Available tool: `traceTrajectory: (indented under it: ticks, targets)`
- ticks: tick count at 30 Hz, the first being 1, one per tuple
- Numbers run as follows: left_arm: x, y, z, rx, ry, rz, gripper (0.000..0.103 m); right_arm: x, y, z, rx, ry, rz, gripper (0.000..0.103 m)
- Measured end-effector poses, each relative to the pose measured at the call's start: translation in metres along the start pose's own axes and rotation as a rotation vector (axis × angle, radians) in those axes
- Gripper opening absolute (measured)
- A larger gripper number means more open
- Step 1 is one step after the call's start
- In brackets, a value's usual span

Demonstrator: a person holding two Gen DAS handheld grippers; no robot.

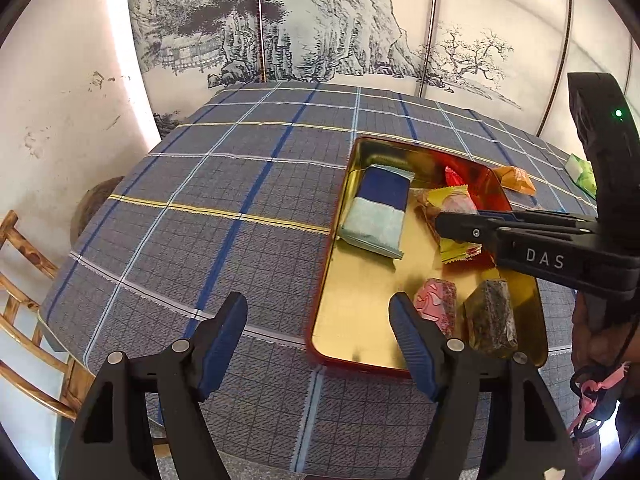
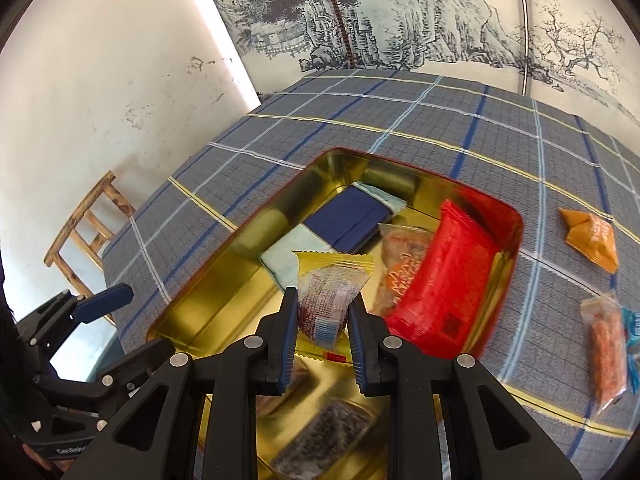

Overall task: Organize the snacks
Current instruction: 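Carry the yellow-edged packet into the gold tray and open the right gripper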

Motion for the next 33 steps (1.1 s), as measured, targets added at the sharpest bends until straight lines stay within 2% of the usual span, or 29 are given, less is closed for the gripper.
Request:
traceTrajectory:
  ticks: [11,21,33]
  targets:
    - [-0.001,0.002,0.021,-0.042,-0.012,-0.006,0.070,0.023,0.004,0.042,-0.033,-0.050,0.045,0.025]
    - [0.000,0.003,0.028,-0.056,-0.011,-0.006,0.070,0.032,0.008,0.055,-0.085,-0.029,0.102,0.025]
    - [0.003,0.007,0.031,-0.058,-0.005,0.004,0.071,0.032,0.009,0.060,-0.116,-0.040,0.100,0.026]
Point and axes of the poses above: each gripper's, at about its wrist camera, not at the fingertips, and x roughly the way its jaws point, z to its left, y to its underside, the point moved 6 cm from there along x, roughly the way its jaws point, and after that the axes turned 10 degrees about y, right-handed, at the moved point
